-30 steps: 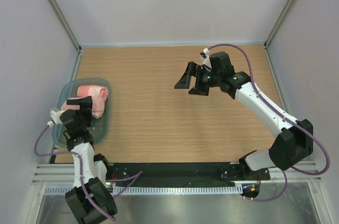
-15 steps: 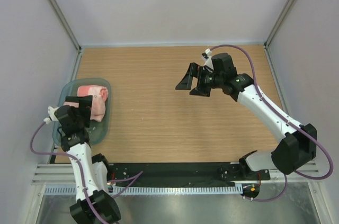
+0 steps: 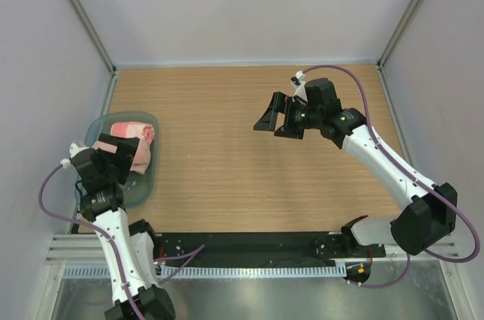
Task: Roll the towels
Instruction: Place the rolled towel into the container
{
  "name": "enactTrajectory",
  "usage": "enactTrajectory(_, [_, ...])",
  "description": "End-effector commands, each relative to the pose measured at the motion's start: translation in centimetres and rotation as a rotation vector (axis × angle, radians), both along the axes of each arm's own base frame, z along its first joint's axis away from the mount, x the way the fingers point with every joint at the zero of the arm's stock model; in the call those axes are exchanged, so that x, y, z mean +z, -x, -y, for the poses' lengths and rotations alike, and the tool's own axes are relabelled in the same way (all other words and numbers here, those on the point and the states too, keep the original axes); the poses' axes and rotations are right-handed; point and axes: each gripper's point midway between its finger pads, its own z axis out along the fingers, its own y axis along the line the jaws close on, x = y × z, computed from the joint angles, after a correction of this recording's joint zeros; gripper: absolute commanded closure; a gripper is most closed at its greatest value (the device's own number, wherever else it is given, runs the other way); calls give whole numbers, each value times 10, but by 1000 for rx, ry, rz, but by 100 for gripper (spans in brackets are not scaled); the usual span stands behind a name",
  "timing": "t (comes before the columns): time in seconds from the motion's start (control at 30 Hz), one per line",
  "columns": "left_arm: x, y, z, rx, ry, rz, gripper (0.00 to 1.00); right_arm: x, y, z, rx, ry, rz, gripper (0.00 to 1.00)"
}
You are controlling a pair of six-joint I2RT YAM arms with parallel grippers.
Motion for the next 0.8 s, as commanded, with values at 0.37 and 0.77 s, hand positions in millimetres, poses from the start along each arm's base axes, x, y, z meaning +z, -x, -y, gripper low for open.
enactTrajectory(0.37, [54,-1,-17,39,-437,-243,0,4,11,7,-20,140,101,0])
enactTrajectory(0.77, [47,-16,49,-348,-859,-432,0,6,24,23,-36,228,128,0])
